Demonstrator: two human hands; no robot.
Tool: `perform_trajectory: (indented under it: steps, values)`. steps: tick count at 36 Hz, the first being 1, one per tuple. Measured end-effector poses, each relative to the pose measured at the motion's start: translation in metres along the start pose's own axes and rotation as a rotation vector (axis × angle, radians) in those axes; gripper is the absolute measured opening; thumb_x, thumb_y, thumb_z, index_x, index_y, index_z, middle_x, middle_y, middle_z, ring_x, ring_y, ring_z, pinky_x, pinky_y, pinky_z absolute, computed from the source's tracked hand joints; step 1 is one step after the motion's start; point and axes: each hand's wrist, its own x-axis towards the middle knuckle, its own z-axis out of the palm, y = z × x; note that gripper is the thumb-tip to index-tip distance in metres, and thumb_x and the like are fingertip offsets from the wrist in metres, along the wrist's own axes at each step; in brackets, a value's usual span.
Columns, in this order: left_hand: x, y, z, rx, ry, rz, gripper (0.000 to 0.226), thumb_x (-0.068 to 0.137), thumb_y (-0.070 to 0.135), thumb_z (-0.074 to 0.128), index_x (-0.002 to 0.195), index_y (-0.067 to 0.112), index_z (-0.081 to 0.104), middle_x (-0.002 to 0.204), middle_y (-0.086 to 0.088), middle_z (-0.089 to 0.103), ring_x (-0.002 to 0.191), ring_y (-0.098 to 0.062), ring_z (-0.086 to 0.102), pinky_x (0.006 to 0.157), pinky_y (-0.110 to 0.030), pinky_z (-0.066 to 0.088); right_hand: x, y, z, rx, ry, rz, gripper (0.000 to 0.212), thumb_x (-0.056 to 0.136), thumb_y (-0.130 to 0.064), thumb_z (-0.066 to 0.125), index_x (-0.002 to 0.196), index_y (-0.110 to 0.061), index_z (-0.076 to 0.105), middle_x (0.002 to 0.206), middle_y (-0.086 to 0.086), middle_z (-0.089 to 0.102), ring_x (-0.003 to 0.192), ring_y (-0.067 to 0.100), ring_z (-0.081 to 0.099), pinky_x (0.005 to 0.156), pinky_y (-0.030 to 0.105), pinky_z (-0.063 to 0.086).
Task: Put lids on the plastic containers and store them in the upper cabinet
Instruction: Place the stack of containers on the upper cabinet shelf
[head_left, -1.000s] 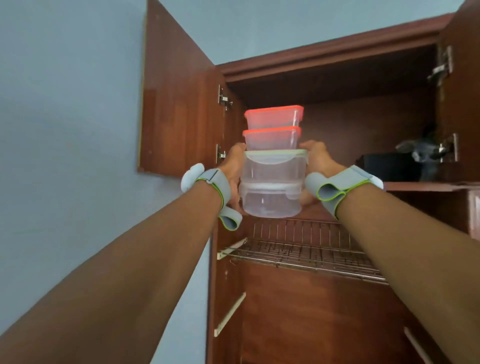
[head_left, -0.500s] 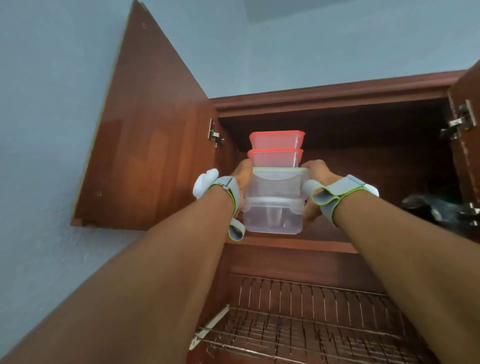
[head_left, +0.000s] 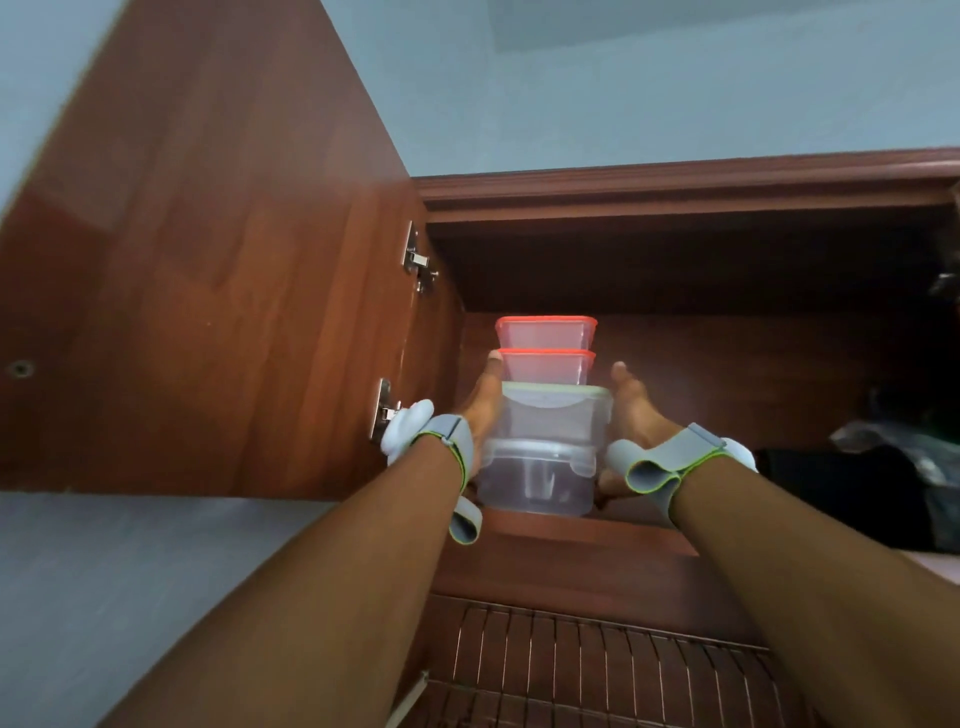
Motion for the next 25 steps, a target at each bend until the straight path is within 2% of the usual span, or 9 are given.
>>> perform_trajectory:
  steps: [2,5,8,10,12,14,19,21,25]
  values:
    - [-0.006,-0.003,-0.004,0.023,-0.018,0.034,0.052,0.095,0.068,0.031,0.098,0.022,0.054,0.085,-0.006,0.057,0.06,-0.014,0.058,0.066,-0.025,0.046,-0.015,0.0,-0.005,-0.049,-0.093,-0.068,0.068,0.099,-0.057,0.018,0.084,-0.006,0.06,0.063,0.016,0.068,0.052,0.025,0.066,0.04,0.015,0.049]
    - [-0.011,-0.013,-0.009,0.089,-0.05,0.038,0.047,0.086,0.064,0.054,0.119,0.03,0.052,0.109,0.0,0.052,0.094,-0.02,0.055,0.093,-0.038,0.039,-0.074,-0.006,0.011,-0.176,-0.033,-0.161,0.038,0.099,-0.035,0.042,0.071,-0.011,0.046,0.064,0.005,0.05,0.051,0.017,0.048,0.019,0.01,0.026]
    - [-0.009,-0.021,-0.009,0.221,0.032,0.024,0.079,0.067,0.053,0.078,0.135,0.022,0.051,0.129,-0.001,0.056,0.116,-0.026,0.053,0.103,-0.047,0.042,-0.04,0.015,-0.012,-0.307,-0.07,-0.147,0.022,0.086,-0.037,0.062,0.09,-0.016,0.057,0.075,0.0,0.059,0.059,0.011,0.057,0.03,0.012,0.041]
    - [-0.01,-0.023,-0.007,0.244,0.052,0.03,0.08,0.065,0.047,0.082,0.133,0.018,0.053,0.122,-0.004,0.061,0.111,-0.025,0.057,0.1,-0.046,0.047,-0.029,0.021,-0.012,-0.407,-0.031,-0.173,0.031,0.072,-0.037,0.069,0.097,-0.02,0.066,0.093,0.002,0.071,0.077,0.017,0.069,0.055,0.026,0.06]
    - [-0.005,-0.024,-0.007,0.251,0.052,0.03,0.079,0.065,0.045,0.084,0.132,0.016,0.054,0.116,-0.005,0.062,0.107,-0.024,0.059,0.098,-0.045,0.049,-0.018,0.025,-0.01,-0.443,0.026,-0.22,0.023,0.067,-0.031,0.068,0.088,-0.021,0.068,0.1,0.004,0.074,0.087,0.023,0.071,0.077,0.041,0.06]
    - [0.001,-0.023,-0.006,0.278,0.055,0.037,0.076,0.067,0.042,0.084,0.131,0.014,0.054,0.115,-0.005,0.062,0.105,-0.024,0.059,0.098,-0.044,0.049,-0.01,0.025,-0.009,-0.448,0.019,-0.21,0.01,0.073,-0.024,0.066,0.082,-0.018,0.066,0.097,0.005,0.074,0.085,0.023,0.071,0.078,0.039,0.06]
    - [0.014,-0.023,-0.004,0.37,0.016,0.008,0.069,0.076,0.041,0.077,0.134,0.014,0.051,0.124,-0.009,0.058,0.113,-0.027,0.055,0.103,-0.045,0.047,0.006,0.025,-0.005,-0.474,-0.06,-0.161,0.014,0.086,-0.004,0.054,0.079,-0.013,0.062,0.064,0.002,0.055,0.033,0.006,0.049,0.03,0.011,0.033]
    - [0.018,-0.02,-0.002,0.436,0.008,-0.009,0.07,0.079,0.043,0.074,0.138,0.014,0.048,0.131,-0.013,0.056,0.118,-0.031,0.053,0.105,-0.046,0.045,0.014,0.026,-0.004,-0.508,-0.061,-0.178,0.012,0.08,-0.007,0.054,0.077,-0.013,0.064,0.062,0.002,0.06,0.029,0.005,0.046,0.035,0.014,0.036]
    - [0.038,-0.015,0.002,0.594,0.028,0.065,0.057,0.088,0.034,0.069,0.136,0.01,0.051,0.124,-0.013,0.059,0.118,-0.03,0.056,0.1,-0.033,0.046,0.043,0.033,0.001,-0.534,-0.041,-0.239,0.012,0.065,-0.01,0.061,0.074,-0.014,0.067,0.072,-0.003,0.073,0.072,0.021,0.065,0.074,0.035,0.056]
